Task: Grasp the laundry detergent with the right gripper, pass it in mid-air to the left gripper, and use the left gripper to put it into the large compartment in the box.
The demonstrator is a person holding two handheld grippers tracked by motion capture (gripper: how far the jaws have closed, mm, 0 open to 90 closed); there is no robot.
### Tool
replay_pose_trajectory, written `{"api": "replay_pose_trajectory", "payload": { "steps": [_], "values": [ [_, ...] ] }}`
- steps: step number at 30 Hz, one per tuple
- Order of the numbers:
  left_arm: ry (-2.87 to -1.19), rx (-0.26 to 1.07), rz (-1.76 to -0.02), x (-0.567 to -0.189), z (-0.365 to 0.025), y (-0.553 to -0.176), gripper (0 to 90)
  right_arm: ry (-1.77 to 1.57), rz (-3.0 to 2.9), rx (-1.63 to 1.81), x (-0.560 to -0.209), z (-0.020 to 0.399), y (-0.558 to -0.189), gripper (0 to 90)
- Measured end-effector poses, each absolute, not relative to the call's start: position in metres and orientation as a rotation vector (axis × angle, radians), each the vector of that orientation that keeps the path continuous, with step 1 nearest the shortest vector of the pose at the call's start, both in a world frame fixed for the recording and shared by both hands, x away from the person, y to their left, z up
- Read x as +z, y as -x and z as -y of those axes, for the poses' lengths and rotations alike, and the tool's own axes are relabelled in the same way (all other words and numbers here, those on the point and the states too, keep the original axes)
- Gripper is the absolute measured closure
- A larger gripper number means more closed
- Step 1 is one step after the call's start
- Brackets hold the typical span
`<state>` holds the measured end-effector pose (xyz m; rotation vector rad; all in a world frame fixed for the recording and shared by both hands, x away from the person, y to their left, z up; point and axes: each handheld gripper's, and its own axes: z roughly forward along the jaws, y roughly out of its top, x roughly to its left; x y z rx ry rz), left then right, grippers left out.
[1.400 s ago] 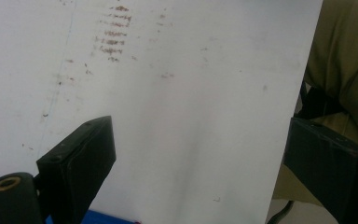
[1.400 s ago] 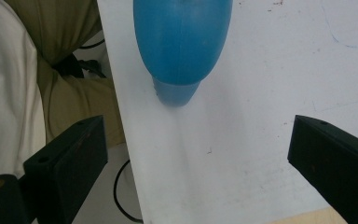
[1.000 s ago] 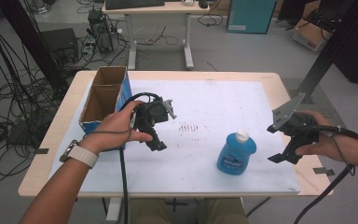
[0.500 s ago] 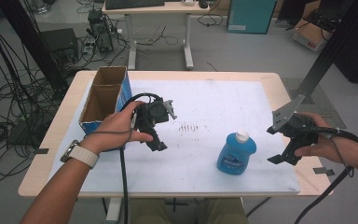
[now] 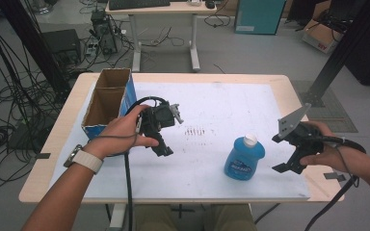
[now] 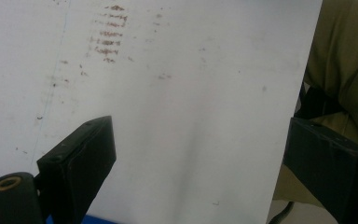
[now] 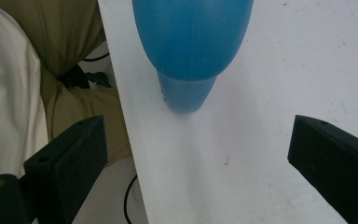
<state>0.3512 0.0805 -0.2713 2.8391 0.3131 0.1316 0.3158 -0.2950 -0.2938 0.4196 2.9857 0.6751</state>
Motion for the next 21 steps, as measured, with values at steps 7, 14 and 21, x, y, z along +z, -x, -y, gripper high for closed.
{"api": "replay_pose_trajectory", "payload": {
  "steps": [7, 14, 21],
  "values": [
    [-2.836, 0.124, -0.312, -0.271, -0.081, -0.352, 9.6, -0.435, -2.984, 0.716, -0.303, 0.295, -0.315, 5.3],
    [-2.829, 0.133, -0.315, -0.271, -0.082, -0.352, 9.8, -0.463, -2.969, 0.751, -0.308, 0.295, -0.314, 5.3],
    [-2.833, 0.130, -0.319, -0.270, -0.083, -0.352, 9.8, -0.515, -2.926, 0.821, -0.314, 0.295, -0.311, 4.8]
  ]
}}
